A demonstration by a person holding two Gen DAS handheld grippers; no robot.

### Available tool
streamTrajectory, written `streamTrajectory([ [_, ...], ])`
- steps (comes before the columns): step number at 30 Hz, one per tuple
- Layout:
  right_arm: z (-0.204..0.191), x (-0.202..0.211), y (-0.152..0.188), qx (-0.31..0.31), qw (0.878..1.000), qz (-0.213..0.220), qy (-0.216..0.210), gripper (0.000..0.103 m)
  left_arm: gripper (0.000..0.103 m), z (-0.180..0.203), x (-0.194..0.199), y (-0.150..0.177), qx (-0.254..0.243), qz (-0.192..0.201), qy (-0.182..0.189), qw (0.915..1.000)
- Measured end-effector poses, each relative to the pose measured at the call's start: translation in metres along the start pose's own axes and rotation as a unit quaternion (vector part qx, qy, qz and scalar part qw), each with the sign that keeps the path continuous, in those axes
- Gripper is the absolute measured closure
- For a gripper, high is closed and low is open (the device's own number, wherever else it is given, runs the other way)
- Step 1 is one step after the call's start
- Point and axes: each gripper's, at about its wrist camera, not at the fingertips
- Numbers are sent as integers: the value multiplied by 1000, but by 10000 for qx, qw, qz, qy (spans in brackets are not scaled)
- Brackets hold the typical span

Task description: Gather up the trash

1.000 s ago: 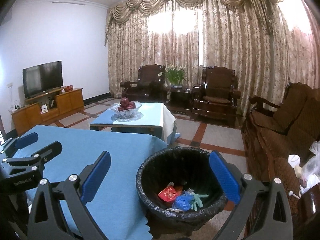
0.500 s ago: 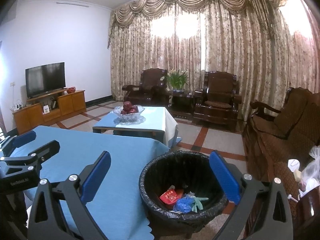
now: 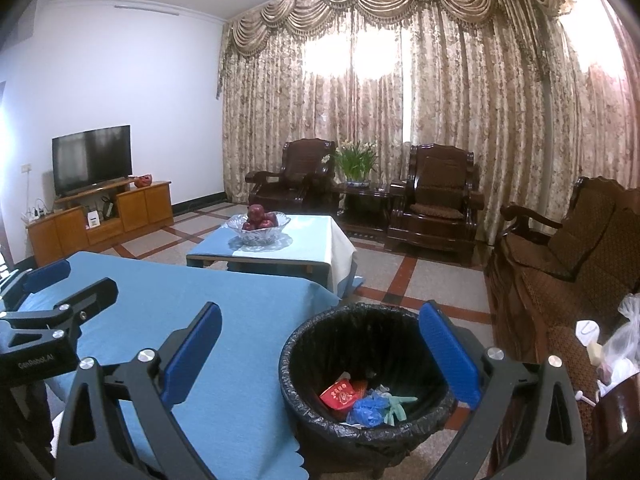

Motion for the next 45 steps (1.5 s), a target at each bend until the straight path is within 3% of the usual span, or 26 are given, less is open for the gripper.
streamTrajectory([
  [45, 0, 0, 1, 0, 10000, -10, -1, 6, 7, -6, 0, 0, 9, -10, 7, 10000],
])
Point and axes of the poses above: each gripper's, at about its wrist camera, not at the fingertips, and x roughly against the way its jaws point, z to its right, y to its underside, and after that the axes turned 4 degrees about x, right-handed
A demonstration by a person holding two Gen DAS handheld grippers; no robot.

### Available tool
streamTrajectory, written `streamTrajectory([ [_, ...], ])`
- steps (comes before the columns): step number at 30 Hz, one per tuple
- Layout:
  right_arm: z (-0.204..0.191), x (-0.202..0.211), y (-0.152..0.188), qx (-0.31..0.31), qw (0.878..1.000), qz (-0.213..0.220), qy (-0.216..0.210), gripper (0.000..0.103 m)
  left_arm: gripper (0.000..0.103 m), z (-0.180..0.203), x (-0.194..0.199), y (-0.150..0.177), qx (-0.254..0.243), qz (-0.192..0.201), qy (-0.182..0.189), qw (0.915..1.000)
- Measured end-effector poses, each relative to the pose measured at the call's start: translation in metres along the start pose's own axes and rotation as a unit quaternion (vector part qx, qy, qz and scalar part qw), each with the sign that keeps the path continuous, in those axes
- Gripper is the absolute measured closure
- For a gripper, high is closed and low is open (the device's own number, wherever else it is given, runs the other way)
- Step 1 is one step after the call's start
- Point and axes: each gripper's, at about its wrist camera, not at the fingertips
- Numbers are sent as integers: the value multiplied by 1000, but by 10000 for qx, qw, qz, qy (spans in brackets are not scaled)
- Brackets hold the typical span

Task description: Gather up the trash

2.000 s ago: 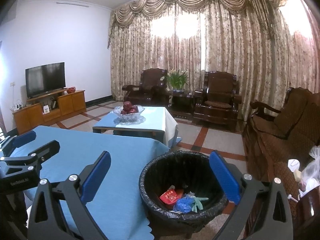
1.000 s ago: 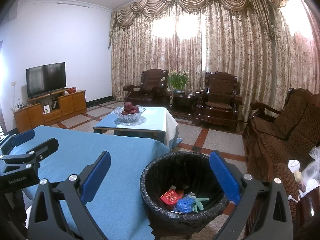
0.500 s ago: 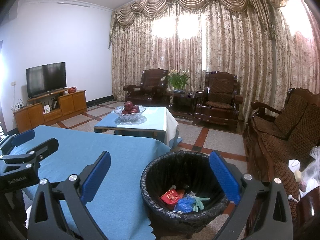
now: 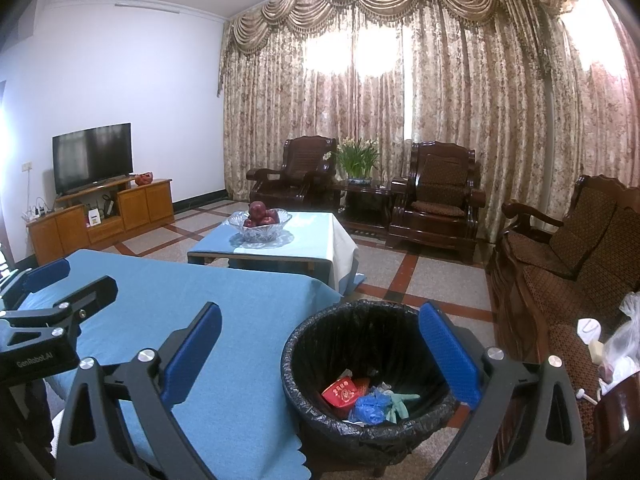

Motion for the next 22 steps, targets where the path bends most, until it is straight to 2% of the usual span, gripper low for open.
streamTrajectory([
  [22, 1, 0, -2, -2, 10000, -7, -3, 6, 7, -1, 1, 0, -2, -5, -11, 10000],
])
Point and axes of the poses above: each gripper's, at about its wrist camera, not at the fingertips, and x roughly against the way its jaws point, z to its right, y to its underside, and after that the axes turned 4 degrees about x, right-handed
